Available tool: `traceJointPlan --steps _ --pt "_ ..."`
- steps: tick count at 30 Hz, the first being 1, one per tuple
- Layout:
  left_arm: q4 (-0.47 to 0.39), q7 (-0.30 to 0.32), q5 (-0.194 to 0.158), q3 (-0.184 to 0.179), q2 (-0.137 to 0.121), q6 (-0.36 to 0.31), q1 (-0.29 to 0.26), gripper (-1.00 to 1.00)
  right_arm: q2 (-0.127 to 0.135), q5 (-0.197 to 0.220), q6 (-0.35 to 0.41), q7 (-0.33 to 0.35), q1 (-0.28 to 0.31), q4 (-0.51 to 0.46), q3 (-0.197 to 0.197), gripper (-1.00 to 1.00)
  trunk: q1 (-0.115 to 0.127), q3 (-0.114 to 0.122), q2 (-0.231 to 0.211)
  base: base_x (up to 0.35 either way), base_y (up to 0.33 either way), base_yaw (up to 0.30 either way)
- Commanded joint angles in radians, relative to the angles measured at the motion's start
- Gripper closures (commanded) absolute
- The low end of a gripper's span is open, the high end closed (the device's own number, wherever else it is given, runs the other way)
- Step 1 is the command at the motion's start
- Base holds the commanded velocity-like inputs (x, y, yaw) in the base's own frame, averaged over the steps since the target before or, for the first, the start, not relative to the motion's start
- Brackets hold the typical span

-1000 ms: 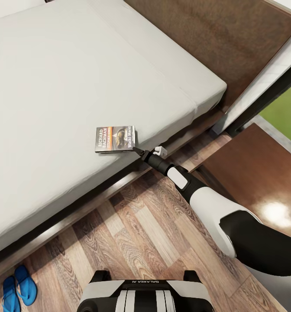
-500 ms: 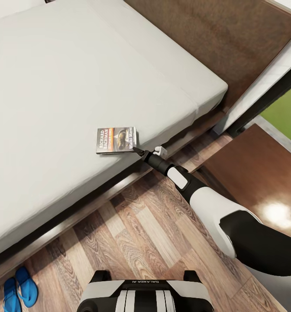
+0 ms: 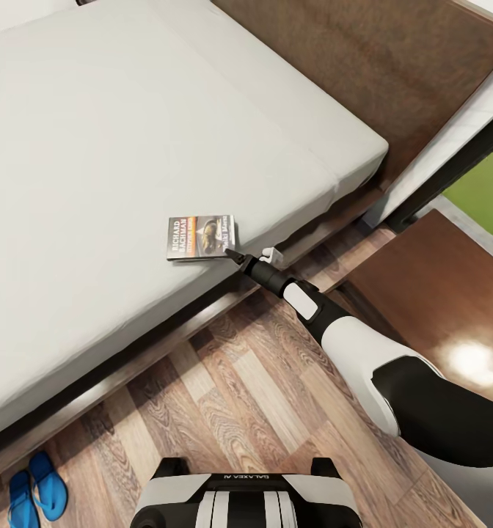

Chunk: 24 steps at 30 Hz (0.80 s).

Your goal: In the bedroom, move the book from the bed onto either nightstand, and place the two sandals side by side next to the bed.

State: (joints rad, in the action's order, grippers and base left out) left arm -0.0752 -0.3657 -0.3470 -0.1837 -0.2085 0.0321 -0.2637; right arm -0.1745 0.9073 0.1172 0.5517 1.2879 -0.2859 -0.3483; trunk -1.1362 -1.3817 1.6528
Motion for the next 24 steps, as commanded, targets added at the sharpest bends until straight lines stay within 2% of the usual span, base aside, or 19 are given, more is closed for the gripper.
traceJointPlan --steps 1,24 --pt "0.000 -0.002 -0.011 -0.008 0.000 0.003 0.000 -1.00 0.000 0.008 0.005 0.002 0.001 0.001 -0.001 -1.00 0.000 0.000 0.000 0.000 0.035 0.000" --pt "0.000 -0.002 -0.010 -0.009 0.000 0.003 0.000 -1.00 0.000 0.008 0.005 0.002 0.001 0.001 -0.001 -1.00 0.000 0.000 0.000 0.000 0.034 0.000"
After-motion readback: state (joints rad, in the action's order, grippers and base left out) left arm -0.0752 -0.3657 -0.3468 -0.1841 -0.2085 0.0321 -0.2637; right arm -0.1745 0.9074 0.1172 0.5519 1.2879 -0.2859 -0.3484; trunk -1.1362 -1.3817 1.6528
